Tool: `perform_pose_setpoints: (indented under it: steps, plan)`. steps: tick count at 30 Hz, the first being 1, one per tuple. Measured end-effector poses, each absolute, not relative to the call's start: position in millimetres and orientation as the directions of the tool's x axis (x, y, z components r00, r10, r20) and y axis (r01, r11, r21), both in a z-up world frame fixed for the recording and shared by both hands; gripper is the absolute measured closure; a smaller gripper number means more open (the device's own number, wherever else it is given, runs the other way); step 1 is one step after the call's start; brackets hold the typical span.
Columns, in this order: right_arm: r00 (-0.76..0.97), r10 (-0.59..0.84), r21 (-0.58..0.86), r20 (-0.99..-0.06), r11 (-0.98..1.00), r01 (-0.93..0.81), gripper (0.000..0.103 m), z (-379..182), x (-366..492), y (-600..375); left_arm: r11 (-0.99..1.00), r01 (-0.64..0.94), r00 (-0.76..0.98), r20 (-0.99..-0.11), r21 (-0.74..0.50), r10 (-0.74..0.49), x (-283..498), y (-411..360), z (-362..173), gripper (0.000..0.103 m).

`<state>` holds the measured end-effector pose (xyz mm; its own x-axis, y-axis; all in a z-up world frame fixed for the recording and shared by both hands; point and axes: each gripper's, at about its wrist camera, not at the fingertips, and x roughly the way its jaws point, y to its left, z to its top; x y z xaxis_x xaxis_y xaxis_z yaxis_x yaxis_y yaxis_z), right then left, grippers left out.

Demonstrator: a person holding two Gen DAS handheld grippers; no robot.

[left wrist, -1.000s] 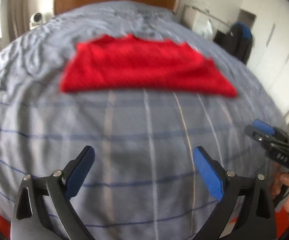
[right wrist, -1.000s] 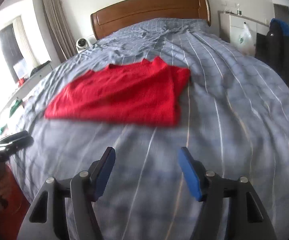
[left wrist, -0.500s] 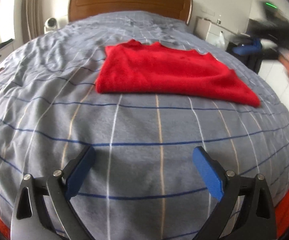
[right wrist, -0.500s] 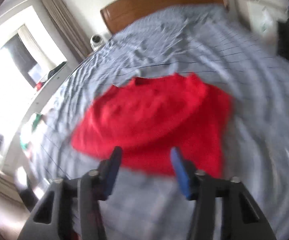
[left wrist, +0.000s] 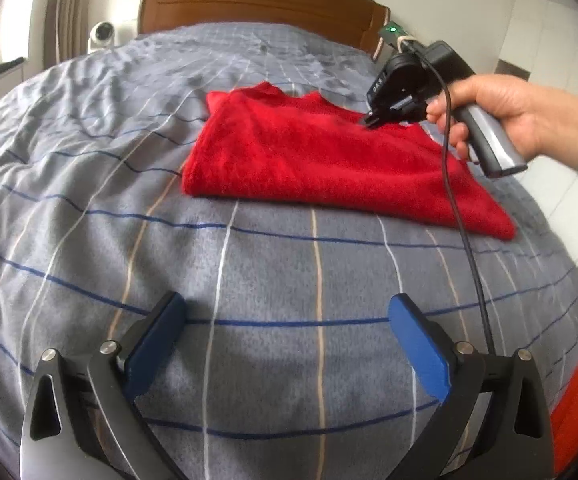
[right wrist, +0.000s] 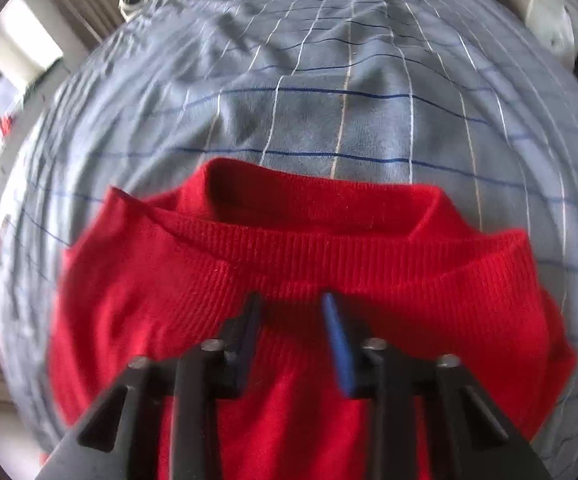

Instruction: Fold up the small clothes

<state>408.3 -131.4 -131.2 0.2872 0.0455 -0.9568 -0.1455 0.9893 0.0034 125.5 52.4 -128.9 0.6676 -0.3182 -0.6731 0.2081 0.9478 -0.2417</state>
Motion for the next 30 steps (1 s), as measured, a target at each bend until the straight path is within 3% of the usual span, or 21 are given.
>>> perform_pose_setpoints:
  steps: [6, 9, 12, 14, 15, 19, 22, 23, 25, 27, 30]
  plan:
    - [0.454, 0.071, 0.011, -0.888, 0.991, -0.133, 0.101, -92.4, 404.1, -132.1, 0.944, 0.201, 0.668, -0.668, -0.261, -0.327, 124.2, 53.7, -128.6, 0.002]
    - [0.384, 0.089, 0.049, -0.919, 0.992, -0.113, 0.098, -118.4, 414.2, -133.6, 0.95, 0.215, 0.67, -0.674, -0.228, -0.313, 121.2, 49.4, -129.0, 0.002]
    - [0.356, 0.181, 0.158, -0.917, 0.983, -0.092, 0.086, -127.6, 413.9, -144.7, 0.947, 0.21, 0.669, -0.671, -0.242, -0.319, 118.7, 51.7, -127.6, 0.002]
    - [0.407, 0.236, 0.219, -0.882, 0.972, -0.089, 0.063, -110.2, 406.4, -156.5, 0.945, 0.206, 0.668, -0.669, -0.254, -0.326, 119.3, 53.6, -127.5, 0.002]
    - [0.424, 0.287, 0.277, -0.859, 0.957, -0.087, 0.062, -99.1, 402.2, -166.6, 0.944, 0.206, 0.668, -0.668, -0.256, -0.327, 119.4, 54.0, -127.5, 0.002]
    - [0.321, 0.304, 0.312, -0.897, 0.95, -0.028, 0.062, -96.5, 389.7, -204.1, 0.95, 0.209, 0.671, -0.672, -0.233, -0.312, 119.7, 50.6, -128.6, 0.002]
    - [0.252, 0.092, 0.111, -0.963, 0.992, 0.063, 0.065, -121.6, 377.8, -239.6, 0.956, 0.211, 0.674, -0.679, -0.202, -0.292, 119.9, 46.8, -130.1, 0.002]
    - [0.28, 0.055, 0.078, -0.959, 0.994, 0.074, 0.072, -119.9, 374.3, -248.4, 0.959, 0.213, 0.675, -0.681, -0.189, -0.284, 118.8, 45.4, -130.4, 0.002]
    - [0.384, 0.016, 0.05, -0.923, 0.996, 0.079, 0.071, -102.7, 359.1, -258.8, 0.962, 0.217, 0.677, -0.684, -0.166, -0.27, 116.7, 43.0, -130.6, 0.002]
    - [0.46, 0.076, 0.099, -0.885, 0.995, 0.026, 0.07, -83.7, 340.1, -256.4, 0.964, 0.217, 0.681, -0.684, -0.153, -0.262, 116.5, 41.7, -131.3, 0.001]
    - [0.435, 0.265, 0.257, -0.86, 0.963, -0.08, 0.068, -76.5, 311.9, -247.1, 0.967, 0.22, 0.688, -0.682, -0.131, -0.248, 117.2, 39.0, -133.2, 0.001]
